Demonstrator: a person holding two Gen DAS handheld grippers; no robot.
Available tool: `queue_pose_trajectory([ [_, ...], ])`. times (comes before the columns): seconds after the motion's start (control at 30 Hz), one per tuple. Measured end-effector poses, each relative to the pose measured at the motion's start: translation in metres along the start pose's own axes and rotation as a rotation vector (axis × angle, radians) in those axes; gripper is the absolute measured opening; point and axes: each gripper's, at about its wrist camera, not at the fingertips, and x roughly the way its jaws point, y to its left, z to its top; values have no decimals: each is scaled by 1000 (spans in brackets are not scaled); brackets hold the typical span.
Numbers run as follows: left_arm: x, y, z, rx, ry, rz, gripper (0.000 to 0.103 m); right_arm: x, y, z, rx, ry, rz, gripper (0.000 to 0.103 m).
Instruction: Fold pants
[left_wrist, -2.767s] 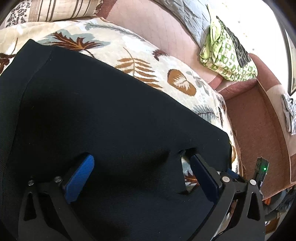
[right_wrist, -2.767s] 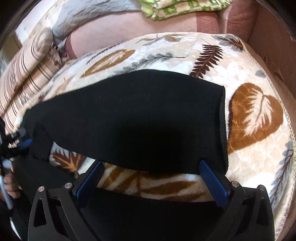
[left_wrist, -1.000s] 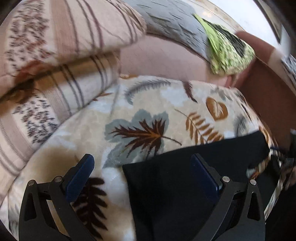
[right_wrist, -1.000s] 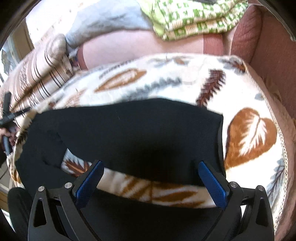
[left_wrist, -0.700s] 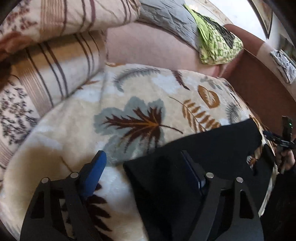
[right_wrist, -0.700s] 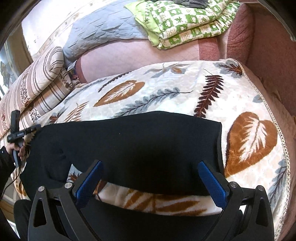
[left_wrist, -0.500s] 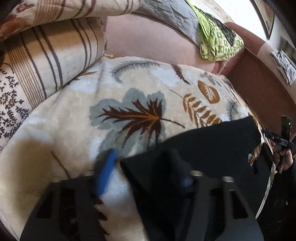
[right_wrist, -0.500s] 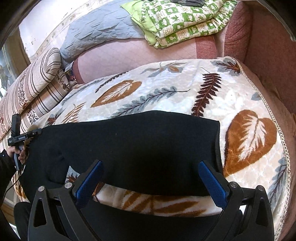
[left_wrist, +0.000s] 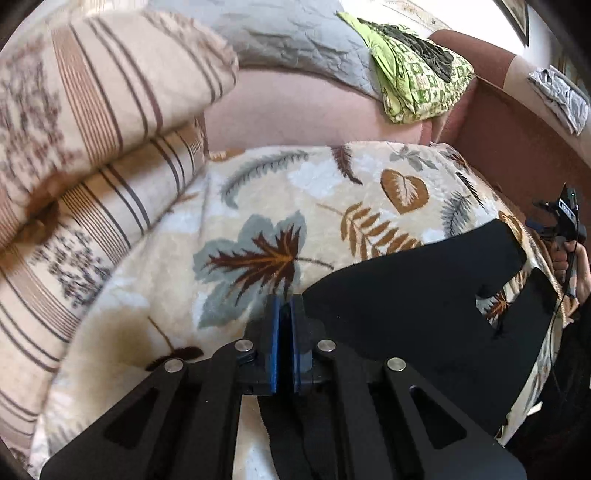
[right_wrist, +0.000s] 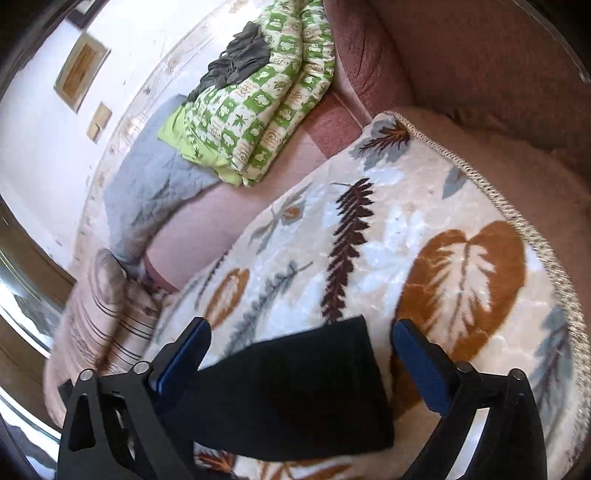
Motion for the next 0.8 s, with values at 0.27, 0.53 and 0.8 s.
queue_pose_trajectory([
  [0.27, -15, -26, 22, -17, -52, 134, 3, 45, -29, 7, 83, 150, 22, 56],
  [0.53, -19, -32, 27, -56, -72, 181, 3, 62, -46, 4, 122, 229, -21, 32],
  [0.8, -18, -32, 32, -51, -102, 213, 3, 39, -31, 9, 21, 158, 12, 4],
])
